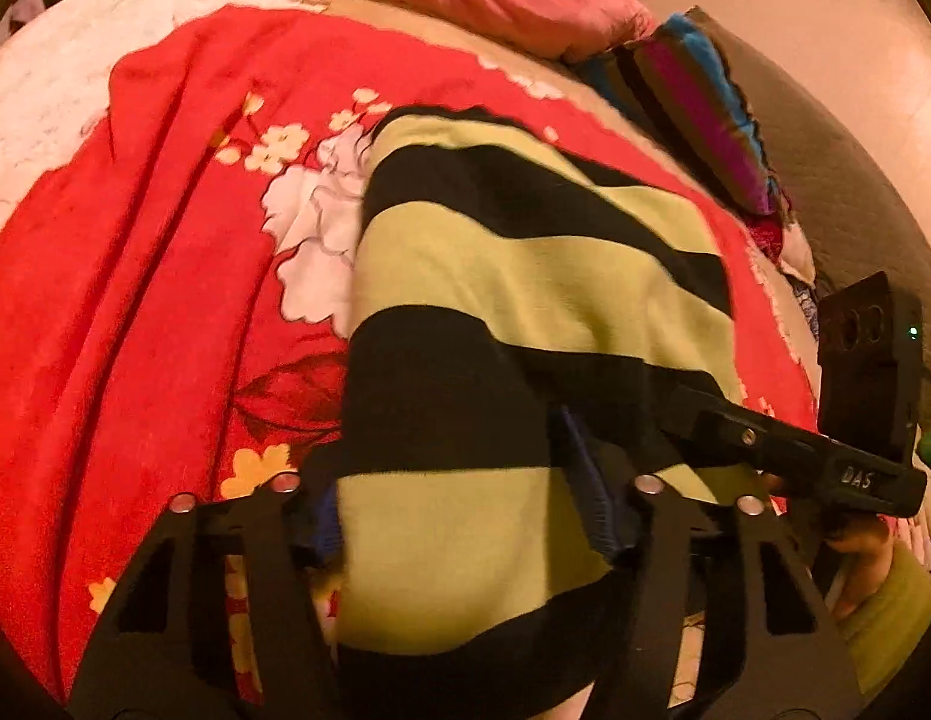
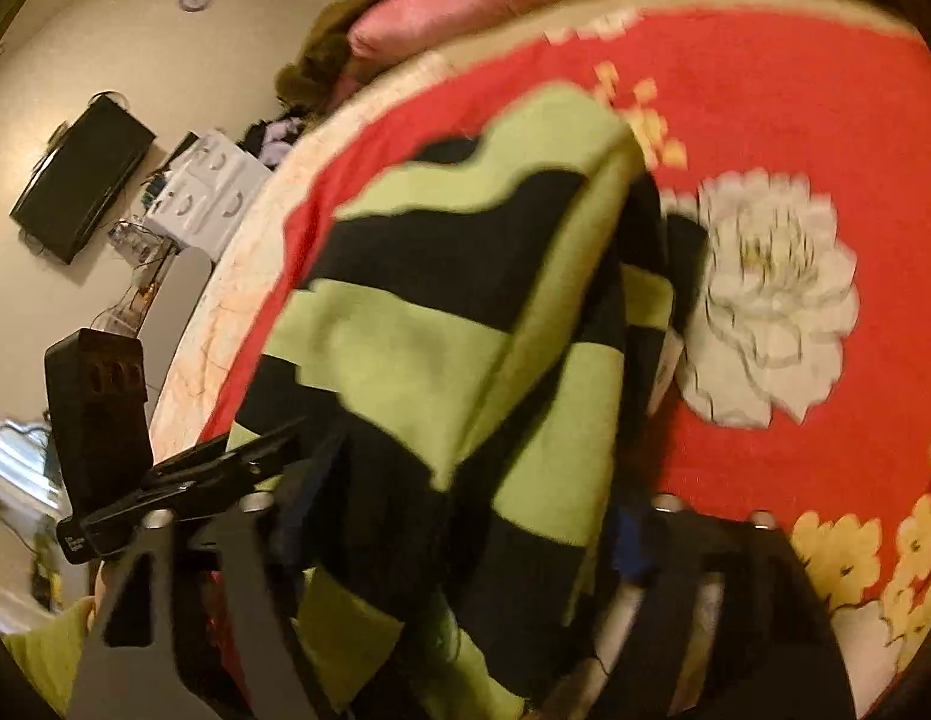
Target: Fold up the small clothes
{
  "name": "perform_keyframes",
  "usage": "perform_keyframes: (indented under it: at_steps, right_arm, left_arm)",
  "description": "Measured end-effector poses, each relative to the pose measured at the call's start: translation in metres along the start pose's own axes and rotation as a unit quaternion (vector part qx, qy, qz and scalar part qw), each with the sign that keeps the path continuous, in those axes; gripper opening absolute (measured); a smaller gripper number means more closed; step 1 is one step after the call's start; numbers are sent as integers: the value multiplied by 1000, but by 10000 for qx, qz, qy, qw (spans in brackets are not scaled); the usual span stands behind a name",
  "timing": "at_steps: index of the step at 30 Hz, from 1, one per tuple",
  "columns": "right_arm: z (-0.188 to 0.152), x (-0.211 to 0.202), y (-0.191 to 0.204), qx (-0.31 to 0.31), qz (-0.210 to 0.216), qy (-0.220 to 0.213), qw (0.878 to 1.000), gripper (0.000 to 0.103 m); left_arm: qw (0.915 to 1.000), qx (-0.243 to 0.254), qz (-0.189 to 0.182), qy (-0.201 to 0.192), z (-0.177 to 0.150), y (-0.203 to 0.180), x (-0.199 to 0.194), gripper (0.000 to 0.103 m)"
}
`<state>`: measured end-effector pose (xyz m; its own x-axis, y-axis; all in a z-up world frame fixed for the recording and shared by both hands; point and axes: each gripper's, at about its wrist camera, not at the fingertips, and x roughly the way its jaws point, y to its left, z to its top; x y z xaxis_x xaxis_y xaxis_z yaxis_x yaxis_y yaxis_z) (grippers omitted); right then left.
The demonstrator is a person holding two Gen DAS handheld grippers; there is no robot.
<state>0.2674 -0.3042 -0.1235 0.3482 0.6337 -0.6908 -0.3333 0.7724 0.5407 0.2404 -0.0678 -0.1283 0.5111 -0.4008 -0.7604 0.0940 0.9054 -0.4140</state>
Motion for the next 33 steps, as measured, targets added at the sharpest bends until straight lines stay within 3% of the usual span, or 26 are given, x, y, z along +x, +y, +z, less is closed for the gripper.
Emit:
perform_keyframes:
  at_steps: [2,10,18,33]
  right_arm:
    - [1,-13,7,-26,82,-237,9997,56]
    - [3,-55,16,-288,-145,-652,9974,55]
    - [-9,-36,1,-175,-541,-379,9977,55]
    - [-17,-35,2,155,-1209,-267,9922,73]
  left_arm:
    - [9998,156,-54,-118,2,-9,-8,41]
    - [9955,792,-72,-522,9,-50,-27,41]
    - [9959,882,181,-86,-3,-48,-1,43]
    - [9954,864,416,-23,-8,-43,-2,63]
